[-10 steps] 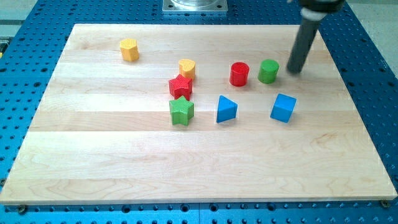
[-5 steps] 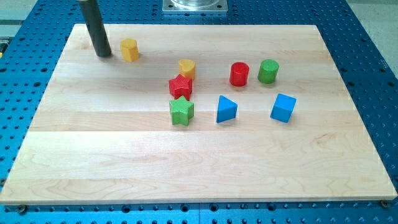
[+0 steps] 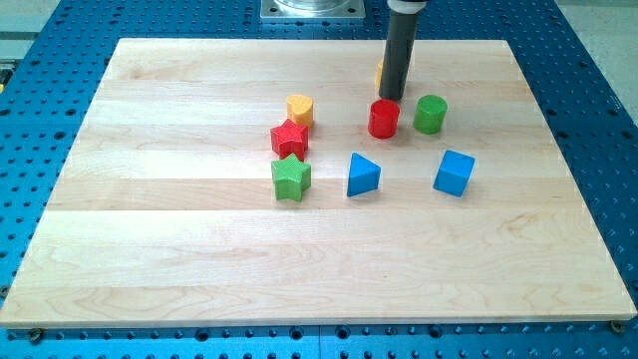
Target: Keep hexagon in between green circle and cube
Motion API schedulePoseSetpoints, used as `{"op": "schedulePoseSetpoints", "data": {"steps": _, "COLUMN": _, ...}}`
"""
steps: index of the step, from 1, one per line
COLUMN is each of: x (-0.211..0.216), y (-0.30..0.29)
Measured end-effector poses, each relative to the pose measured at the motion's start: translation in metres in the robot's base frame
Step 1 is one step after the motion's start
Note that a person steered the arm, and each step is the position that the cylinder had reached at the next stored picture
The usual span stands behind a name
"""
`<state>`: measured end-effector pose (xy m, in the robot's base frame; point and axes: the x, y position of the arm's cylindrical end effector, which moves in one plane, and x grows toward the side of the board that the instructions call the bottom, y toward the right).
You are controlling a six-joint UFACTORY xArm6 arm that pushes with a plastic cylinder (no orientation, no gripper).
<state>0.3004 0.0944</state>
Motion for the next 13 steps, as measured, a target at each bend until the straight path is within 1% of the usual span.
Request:
{"op": "schedulePoseSetpoints", "data": {"steps": 1, "x": -0.025, "y": -0.067}}
{"op": "schedulePoseSetpoints", "data": {"steps": 2, "x": -0.057, "y": -0.001}}
{"op": "schedulePoseSetpoints", "data": {"steps": 3, "x": -0.012, "y": 0.099}}
{"op": "schedulePoseSetpoints", "data": {"steps": 4, "x": 0.014, "y": 0.155}}
{"op": "schedulePoseSetpoints", "data": {"steps": 5, "x": -0.035, "y": 0.113}}
{"op": "schedulePoseSetpoints", "data": {"steps": 6, "x": -0.025, "y": 0.070}}
{"op": "schedulePoseSetpoints", "data": {"steps": 7, "x": 0.043, "y": 0.100}}
{"op": "schedulePoseSetpoints", "data": {"steps": 8, "x": 0.035, "y": 0.116}}
{"op": "schedulePoseSetpoints", "data": {"steps": 9, "x": 0.072, "y": 0.100}}
{"op": "schedulePoseSetpoints", "data": {"steps": 10, "x": 0.080, "y": 0.140}}
{"op": "schedulePoseSetpoints", "data": {"steps": 11, "x": 0.100, "y": 0.188}}
{"op": "schedulePoseSetpoints", "data": {"steps": 12, "x": 0.104, "y": 0.128}}
{"op": "schedulePoseSetpoints", "data": {"steps": 13, "x": 0.107, "y": 0.085}}
